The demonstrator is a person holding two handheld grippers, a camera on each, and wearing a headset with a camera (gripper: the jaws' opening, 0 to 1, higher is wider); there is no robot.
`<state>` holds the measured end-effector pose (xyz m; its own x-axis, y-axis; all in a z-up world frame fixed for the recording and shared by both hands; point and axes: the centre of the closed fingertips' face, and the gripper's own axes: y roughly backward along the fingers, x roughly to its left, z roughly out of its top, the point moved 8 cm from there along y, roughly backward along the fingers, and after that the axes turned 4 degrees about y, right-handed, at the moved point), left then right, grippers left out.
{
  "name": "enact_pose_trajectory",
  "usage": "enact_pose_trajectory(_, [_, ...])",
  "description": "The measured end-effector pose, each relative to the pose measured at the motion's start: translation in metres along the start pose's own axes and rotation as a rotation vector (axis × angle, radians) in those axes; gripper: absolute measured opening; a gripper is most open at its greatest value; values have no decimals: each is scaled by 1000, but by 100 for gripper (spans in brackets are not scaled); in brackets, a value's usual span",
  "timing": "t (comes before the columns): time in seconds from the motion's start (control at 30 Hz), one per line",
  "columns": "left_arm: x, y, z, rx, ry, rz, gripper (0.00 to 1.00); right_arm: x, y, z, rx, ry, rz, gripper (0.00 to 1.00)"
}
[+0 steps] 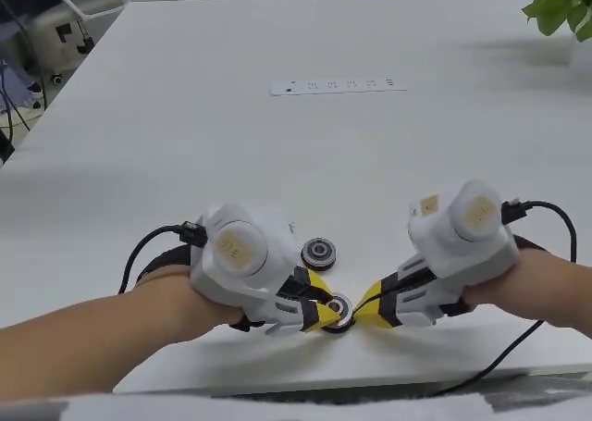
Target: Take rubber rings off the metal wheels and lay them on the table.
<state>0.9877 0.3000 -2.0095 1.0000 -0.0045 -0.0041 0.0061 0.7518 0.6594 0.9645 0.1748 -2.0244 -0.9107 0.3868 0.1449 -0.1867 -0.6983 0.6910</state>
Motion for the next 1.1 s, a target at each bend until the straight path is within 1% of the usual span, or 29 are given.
enact_pose_trajectory(0.33, [0, 0, 0, 0, 3, 0, 8, -1, 0, 0, -6, -35, -7, 0])
enact_pose_trajectory(0.5, [0, 0, 0, 0, 3, 2, 8, -6, 4, 1, -31, -75, -29, 0])
enact_pose_trajectory(0.8, [0, 0, 1, 2, 4, 5, 8, -5, 4, 1, -52, -122, -22, 0])
enact_pose_trajectory(0.83, [0, 0, 1, 2, 4, 5, 8, -5, 5, 2, -59, -127, -20, 0])
enact_pose_trajectory(0.87, [0, 0, 1, 2, 4, 5, 7, -5, 6, 4, -80, -145, -14, 0])
enact_pose_trajectory(0.93, [0, 0, 1, 2, 3, 6, 7, -5, 6, 3, -74, -149, -15, 0])
enact_pose_trajectory(1.03, [-1, 0, 1, 4, 1, 7, 7, -5, 7, 3, -85, -164, -11, 0])
enact_pose_trajectory(1.07, [0, 0, 1, 3, 1, 7, 7, -5, 7, 6, -113, -182, 0, 0])
enact_pose_trajectory(1.1, [0, 0, 1, 3, 2, 8, 7, -5, 8, 5, -102, -186, -1, 0])
